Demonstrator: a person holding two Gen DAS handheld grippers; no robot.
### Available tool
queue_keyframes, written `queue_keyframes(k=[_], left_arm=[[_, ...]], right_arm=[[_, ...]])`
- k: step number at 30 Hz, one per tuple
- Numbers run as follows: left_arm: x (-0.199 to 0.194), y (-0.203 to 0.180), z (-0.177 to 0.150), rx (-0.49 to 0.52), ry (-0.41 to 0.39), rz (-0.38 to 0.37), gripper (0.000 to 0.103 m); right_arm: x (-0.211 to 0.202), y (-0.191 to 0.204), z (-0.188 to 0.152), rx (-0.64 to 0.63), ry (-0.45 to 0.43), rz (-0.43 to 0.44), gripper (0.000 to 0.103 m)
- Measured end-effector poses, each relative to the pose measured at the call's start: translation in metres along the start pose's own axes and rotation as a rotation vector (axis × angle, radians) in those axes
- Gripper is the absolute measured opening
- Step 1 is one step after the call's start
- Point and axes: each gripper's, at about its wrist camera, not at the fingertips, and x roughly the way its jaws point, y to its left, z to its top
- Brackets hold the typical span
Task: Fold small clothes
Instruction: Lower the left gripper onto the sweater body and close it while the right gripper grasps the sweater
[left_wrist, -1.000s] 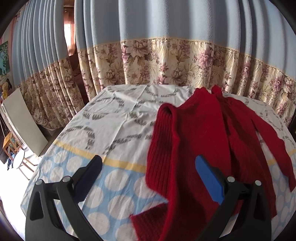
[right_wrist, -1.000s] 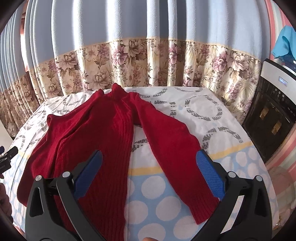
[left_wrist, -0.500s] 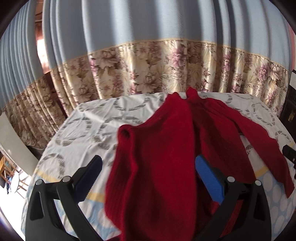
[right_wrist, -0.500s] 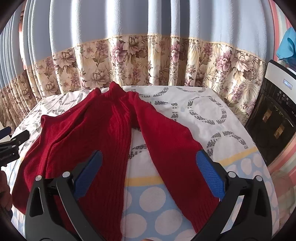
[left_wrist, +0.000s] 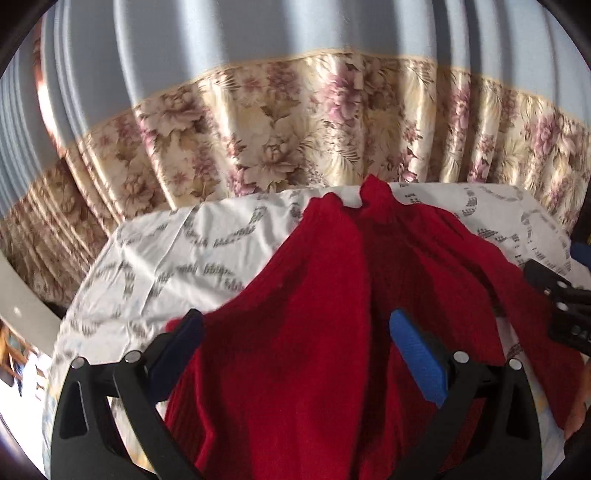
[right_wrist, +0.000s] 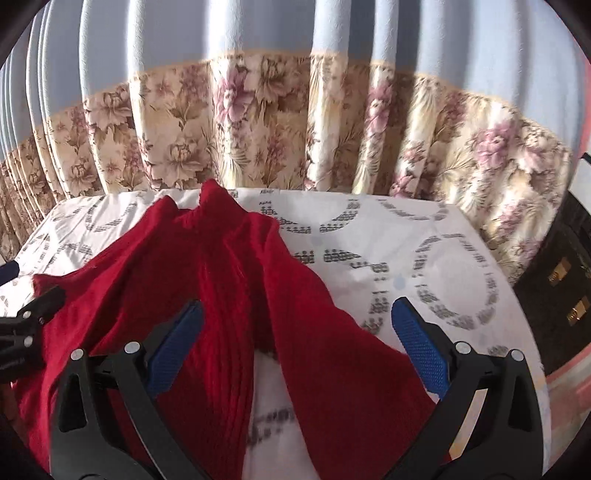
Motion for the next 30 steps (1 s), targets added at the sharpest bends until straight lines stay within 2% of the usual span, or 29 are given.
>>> queue_keyframes(k=[5,8,12,15,17,19,22,24,25,26,27,30], left_arm=[[0.037,-0.016,0.008,0.070,0.046,0.052,0.101],[0.060,-0.018,0.006,0.090,0.081,0.079,0.100],[0.076,-0.011,0.004,0.062,0.117,0.034,0.098],[0.086,-0.017,0.000,0.106,0.150,0.007,0.092],[0.083,-0.023,-0.002,0.126,0.135,-0.011,0.091],[0.079,-0.027,-0.002,0.148,0.114,0.001,0.091],[0.086,-0.027,-0.004,0.142,0.141,0.031,0.089],[0.090,-0.019,-0.004,0.101,0.160,0.017,0.056],[0.091,-0.016,-0.005,0.079,0.168,-0.003,0.049],[0.091,-0.012,-0.004,0.054,0.173,-0.033,0.031],[0.091,-0.008,-0.003,0.031,0.172,-0.058,0.016],[0.084,0.001,0.001,-0.017,0.151,-0.103,0.016]], right_arm=[[0.024,-0.008,-0.001,0.073,0.018,0.026,0.100],[0.024,-0.001,-0.003,0.046,0.013,0.032,0.100],[0.026,0.005,-0.010,0.020,0.007,0.025,0.100],[0.036,0.006,-0.016,0.020,0.040,0.023,0.100],[0.038,0.007,-0.017,0.021,0.047,0.029,0.100],[0.037,0.008,-0.019,0.019,0.047,0.029,0.100],[0.034,0.009,-0.020,0.017,0.043,0.032,0.100],[0.034,0.010,-0.021,0.014,0.043,0.031,0.100],[0.034,0.011,-0.022,0.012,0.044,0.027,0.100],[0.035,0.010,-0.023,0.013,0.046,0.024,0.100],[0.037,0.009,-0.023,0.016,0.051,0.024,0.100],[0.039,0.006,-0.026,0.027,0.058,0.021,0.100]])
